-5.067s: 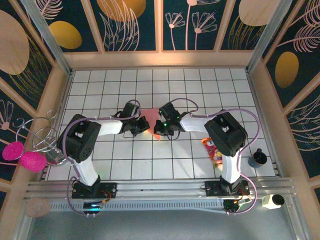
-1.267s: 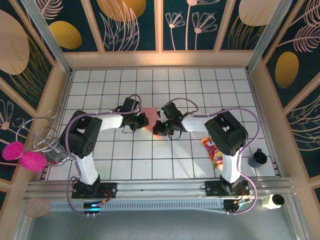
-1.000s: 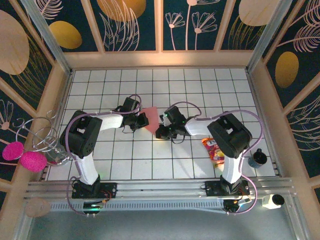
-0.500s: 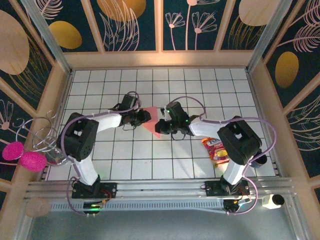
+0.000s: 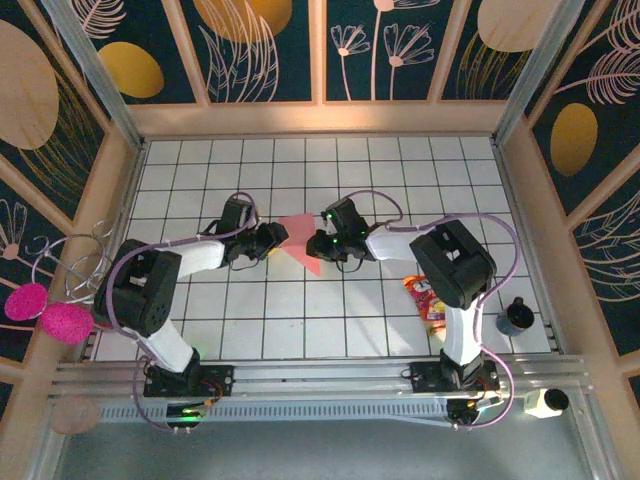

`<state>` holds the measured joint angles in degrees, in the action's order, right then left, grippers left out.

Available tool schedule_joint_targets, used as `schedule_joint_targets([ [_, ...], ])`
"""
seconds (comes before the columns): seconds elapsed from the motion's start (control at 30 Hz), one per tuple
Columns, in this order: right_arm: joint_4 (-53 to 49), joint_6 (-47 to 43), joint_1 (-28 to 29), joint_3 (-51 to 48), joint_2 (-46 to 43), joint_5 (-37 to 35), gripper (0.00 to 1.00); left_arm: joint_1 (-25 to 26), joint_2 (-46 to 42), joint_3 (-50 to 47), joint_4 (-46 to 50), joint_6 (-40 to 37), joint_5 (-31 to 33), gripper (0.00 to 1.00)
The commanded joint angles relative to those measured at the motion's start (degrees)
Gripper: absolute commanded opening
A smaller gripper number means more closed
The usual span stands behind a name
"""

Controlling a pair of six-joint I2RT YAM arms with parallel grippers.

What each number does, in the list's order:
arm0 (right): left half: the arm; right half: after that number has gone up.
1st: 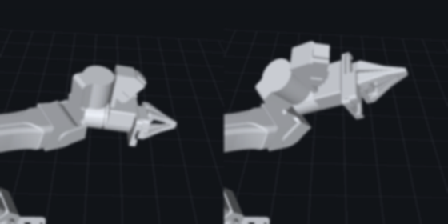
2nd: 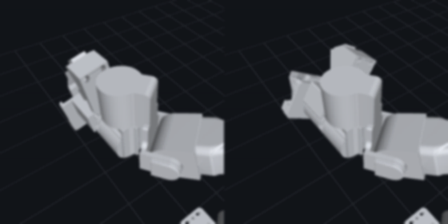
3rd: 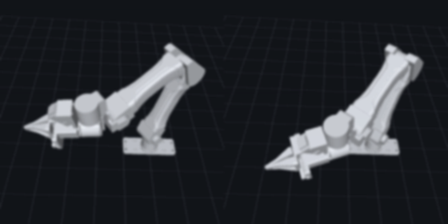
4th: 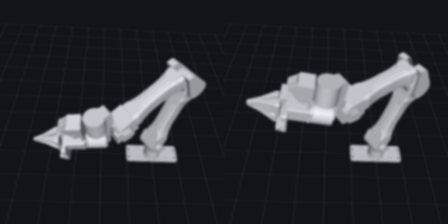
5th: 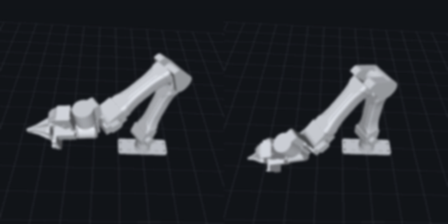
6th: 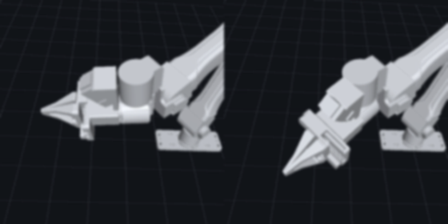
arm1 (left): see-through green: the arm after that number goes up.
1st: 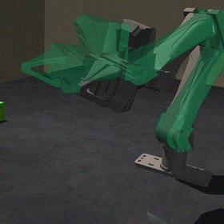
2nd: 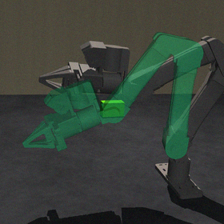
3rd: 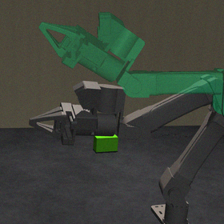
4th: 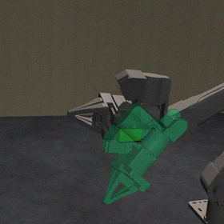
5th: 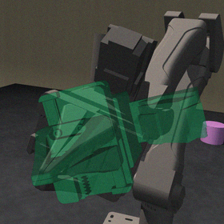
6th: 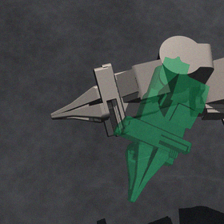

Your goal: Fold a paper plane with a square sheet of paper (pick it up from the middle)

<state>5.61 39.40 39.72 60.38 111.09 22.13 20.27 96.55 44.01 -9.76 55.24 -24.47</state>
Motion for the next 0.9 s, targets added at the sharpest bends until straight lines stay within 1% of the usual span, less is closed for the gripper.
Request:
schedule_joint_targets([
  [0.0, -1.7, 0.3, -0.3, 2.0, 1.5, -0.1, 0.17, 0.1, 1.3, -0.8, -4.3, 2.1, -3.1, 0.45],
  [0.1, -2.2, 0.7, -0.4, 1.6, 2.0, -0.4, 0.17, 0.1, 3.3, -0.8, -4.5, 2.2, -3.5, 0.45],
  [0.3, -1.9, 1.1, -0.8, 0.1, 1.9, -0.5, 0.17, 0.1, 4.3, -0.4, -3.4, 2.0, -2.9, 0.45],
  [0.5, -1.7, 0.9, -1.0, -0.4, 2.0, -0.5, 0.17, 0.1, 6.0, 0.5, -3.8, 2.2, -4.1, 0.43],
  [0.67, -1.6, 1.0, -1.0, -0.5, 2.0, -0.4, 0.17, 0.1, 6.4, 1.3, -3.1, 2.1, -4.6, 0.43],
  [0.73, -1.6, 0.9, -1.0, -0.4, 2.0, -0.4, 0.17, 0.2, 6.2, 1.3, -2.5, 2.1, -4.1, 0.43],
  [0.87, -1.6, 0.9, -1.1, -0.6, 2.1, -0.7, 0.17, 0.1, 4.5, 0.7, -0.7, 1.9, -0.8, 0.44],
])
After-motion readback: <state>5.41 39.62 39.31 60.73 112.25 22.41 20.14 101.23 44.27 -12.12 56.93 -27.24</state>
